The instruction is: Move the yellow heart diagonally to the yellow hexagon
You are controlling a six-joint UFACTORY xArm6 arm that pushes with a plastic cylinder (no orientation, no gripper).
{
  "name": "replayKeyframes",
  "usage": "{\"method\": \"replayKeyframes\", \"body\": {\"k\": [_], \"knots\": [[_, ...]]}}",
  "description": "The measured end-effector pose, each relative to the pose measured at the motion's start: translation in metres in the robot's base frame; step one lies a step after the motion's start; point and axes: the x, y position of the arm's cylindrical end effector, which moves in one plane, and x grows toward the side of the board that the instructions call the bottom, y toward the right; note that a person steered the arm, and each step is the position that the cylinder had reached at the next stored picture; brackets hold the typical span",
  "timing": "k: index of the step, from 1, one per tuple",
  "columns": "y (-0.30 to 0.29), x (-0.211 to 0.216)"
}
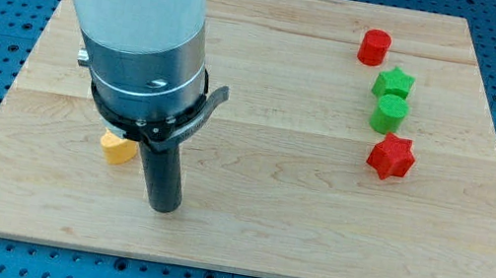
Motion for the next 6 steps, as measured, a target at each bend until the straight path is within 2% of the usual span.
{"method": "replayKeyframes", "body": {"k": [2, 3, 4, 5, 6], "knots": [[-0.093, -0.003], [-0.1, -0.046], [-0.063, -0.064], [-0.022, -0.052], [-0.037, -0.036]]}}
